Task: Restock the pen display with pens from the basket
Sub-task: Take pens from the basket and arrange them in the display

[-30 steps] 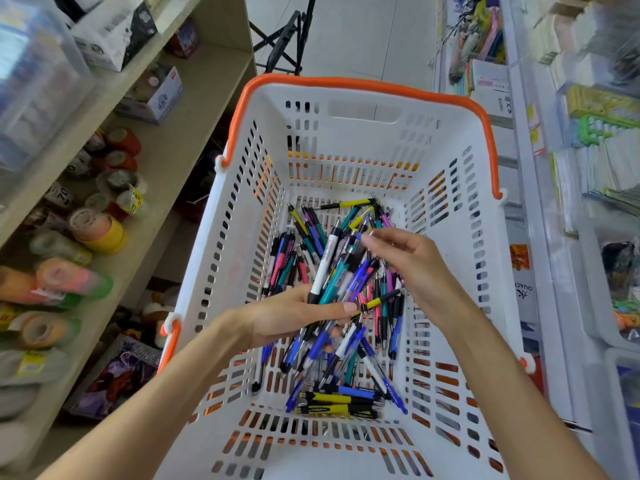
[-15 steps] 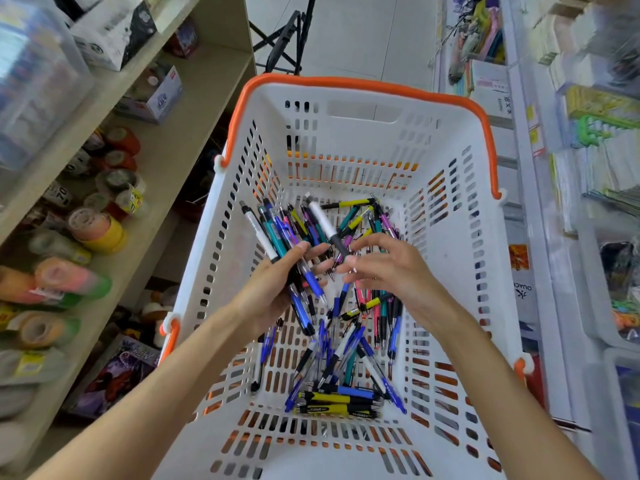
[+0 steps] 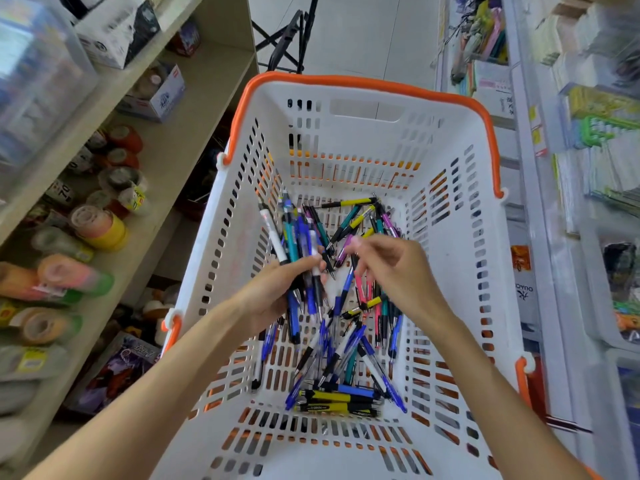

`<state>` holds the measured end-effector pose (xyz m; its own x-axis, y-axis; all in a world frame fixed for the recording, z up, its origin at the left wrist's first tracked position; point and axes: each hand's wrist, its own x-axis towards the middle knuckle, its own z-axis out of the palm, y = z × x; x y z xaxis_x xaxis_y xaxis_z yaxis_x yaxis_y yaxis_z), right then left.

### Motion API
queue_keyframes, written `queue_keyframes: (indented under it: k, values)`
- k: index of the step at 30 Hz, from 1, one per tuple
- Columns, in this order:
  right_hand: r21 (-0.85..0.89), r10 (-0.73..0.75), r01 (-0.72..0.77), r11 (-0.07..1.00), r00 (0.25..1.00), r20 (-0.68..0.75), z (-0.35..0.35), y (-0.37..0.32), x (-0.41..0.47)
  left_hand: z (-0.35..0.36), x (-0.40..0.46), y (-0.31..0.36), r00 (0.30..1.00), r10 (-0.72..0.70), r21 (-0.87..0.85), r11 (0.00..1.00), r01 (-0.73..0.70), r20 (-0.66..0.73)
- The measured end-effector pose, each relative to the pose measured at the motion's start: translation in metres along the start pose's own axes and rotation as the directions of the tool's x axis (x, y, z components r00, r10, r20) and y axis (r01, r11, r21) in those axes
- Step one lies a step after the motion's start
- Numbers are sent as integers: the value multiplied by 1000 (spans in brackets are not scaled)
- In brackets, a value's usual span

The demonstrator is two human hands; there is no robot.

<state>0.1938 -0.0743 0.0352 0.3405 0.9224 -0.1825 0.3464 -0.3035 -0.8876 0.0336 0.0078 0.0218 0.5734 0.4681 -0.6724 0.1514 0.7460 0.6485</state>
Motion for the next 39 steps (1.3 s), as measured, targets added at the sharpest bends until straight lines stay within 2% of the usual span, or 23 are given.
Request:
queue_keyframes:
  k: [2,4,6,8,10,14,18,19,21,23,25,26,27,29,30,31,32,35,37,39]
  values:
    - [16,34,-32,999,988,-150,-5,0,4,5,-6,0,988,-115,208,974,92,101]
    - [116,117,-105,988,988,-105,-7,-1,8,9,-12,0,948,-245,395,906,151,201]
    - [195,151,-146,970,989,-6,-6,-2,10,9,-16,0,883,-365,494,849,186,295]
    - [165,106,-114,980,993,61,-6,-3,9,9,-18,1,841,-427,530,822,209,332]
    - [142,86,-99,985,992,97,-6,-3,7,8,-17,-1,851,-416,543,817,193,322]
    - [119,145,-162,980,979,144,-8,1,10,6,-13,-1,838,-438,500,832,240,325]
    - [140,175,-226,964,937,304,-7,-1,9,3,-12,-2,824,-469,481,829,286,317]
    - [124,168,-216,968,934,316,-5,-2,7,4,-12,-2,829,-464,467,835,292,313]
    - [91,160,-188,978,955,251,-1,-3,5,6,-10,-3,866,-406,363,885,292,291]
    - [96,215,-227,969,968,126,0,-2,4,5,-4,-4,930,-276,121,960,254,242]
    - [74,326,-333,940,941,84,-4,1,4,3,1,-6,972,-160,-159,969,188,174]
    - [27,395,-403,915,907,145,-8,4,1,3,4,-7,982,-127,-257,953,160,142]
    - [-73,464,-463,883,843,270,-10,5,-2,2,6,-8,988,-106,-320,938,136,109]
    - [-284,534,-457,843,642,550,-5,2,-5,1,7,-9,995,-84,-409,907,97,50]
    - [-305,523,-442,844,550,651,0,1,-8,1,7,-8,996,-80,-443,892,85,29]
    - [-274,496,-454,847,496,713,6,0,-12,1,8,-8,997,-78,-470,879,77,18]
    - [-212,467,-491,845,483,741,12,-2,-15,1,7,-7,997,-76,-488,870,74,17]
    - [14,450,-645,764,549,705,21,-2,-18,1,6,-6,997,-76,-504,861,72,13]
    - [72,452,-665,743,579,679,19,-1,-15,1,6,-5,997,-79,-507,859,72,8]
    - [68,439,-640,766,596,673,11,-1,-11,2,5,-4,997,-80,-504,860,81,25]
